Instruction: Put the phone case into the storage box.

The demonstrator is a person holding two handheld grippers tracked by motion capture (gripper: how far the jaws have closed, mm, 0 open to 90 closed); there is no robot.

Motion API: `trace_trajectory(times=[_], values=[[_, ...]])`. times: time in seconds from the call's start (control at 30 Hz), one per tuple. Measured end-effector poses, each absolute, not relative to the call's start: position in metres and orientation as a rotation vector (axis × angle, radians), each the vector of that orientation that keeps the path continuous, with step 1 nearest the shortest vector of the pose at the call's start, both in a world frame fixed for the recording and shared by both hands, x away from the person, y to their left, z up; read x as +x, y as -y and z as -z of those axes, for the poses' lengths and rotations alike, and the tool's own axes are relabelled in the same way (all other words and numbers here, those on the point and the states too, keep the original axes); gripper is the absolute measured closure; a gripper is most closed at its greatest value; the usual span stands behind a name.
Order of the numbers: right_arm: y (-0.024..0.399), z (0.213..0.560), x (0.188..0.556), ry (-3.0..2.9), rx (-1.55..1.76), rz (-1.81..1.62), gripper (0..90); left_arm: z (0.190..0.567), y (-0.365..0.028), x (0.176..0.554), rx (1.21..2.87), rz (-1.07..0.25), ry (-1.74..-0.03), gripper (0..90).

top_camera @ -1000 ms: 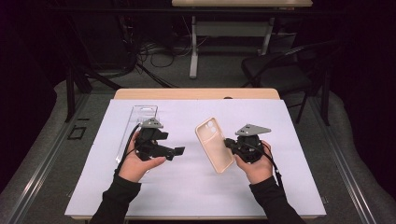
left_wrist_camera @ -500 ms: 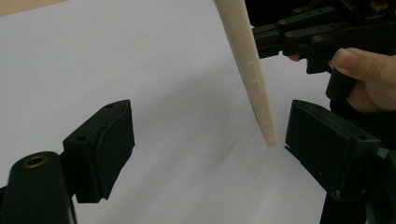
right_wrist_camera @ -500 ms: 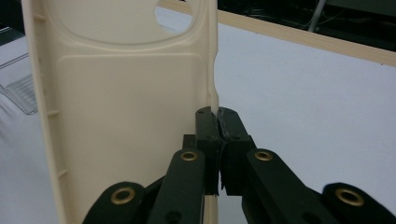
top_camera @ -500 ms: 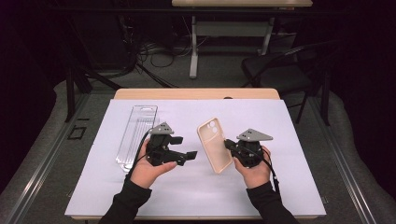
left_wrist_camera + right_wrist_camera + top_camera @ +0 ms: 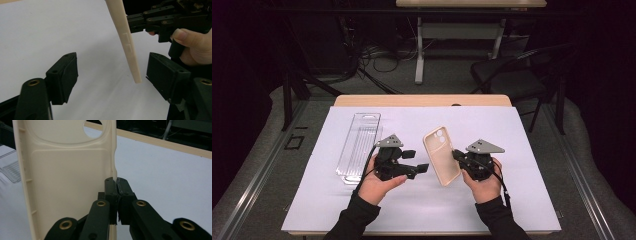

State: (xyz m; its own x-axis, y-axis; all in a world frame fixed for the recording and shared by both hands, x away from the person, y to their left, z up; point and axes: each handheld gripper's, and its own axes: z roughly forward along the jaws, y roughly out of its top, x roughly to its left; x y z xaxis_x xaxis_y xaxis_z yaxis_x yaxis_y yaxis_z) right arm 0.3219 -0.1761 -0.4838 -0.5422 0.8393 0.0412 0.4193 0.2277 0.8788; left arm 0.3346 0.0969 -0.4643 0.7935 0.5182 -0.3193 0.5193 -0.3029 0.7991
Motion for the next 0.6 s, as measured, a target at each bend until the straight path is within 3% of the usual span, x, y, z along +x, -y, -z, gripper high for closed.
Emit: trace_trajectory(times=[0.33, 0.6], values=[[0.1741, 0.4836, 0.3199, -2.059, 1.146, -1.262, 88.5, 0.4677, -0.0923, 0.3293, 1.923, 0.066, -0.797, 43.9], [0.1708, 0.4837, 0.3183, -2.061, 1.133, -1.271, 88.4, 0.4711, -0.0887, 0.3275, 1.907, 0.149, -0.841, 46.5]])
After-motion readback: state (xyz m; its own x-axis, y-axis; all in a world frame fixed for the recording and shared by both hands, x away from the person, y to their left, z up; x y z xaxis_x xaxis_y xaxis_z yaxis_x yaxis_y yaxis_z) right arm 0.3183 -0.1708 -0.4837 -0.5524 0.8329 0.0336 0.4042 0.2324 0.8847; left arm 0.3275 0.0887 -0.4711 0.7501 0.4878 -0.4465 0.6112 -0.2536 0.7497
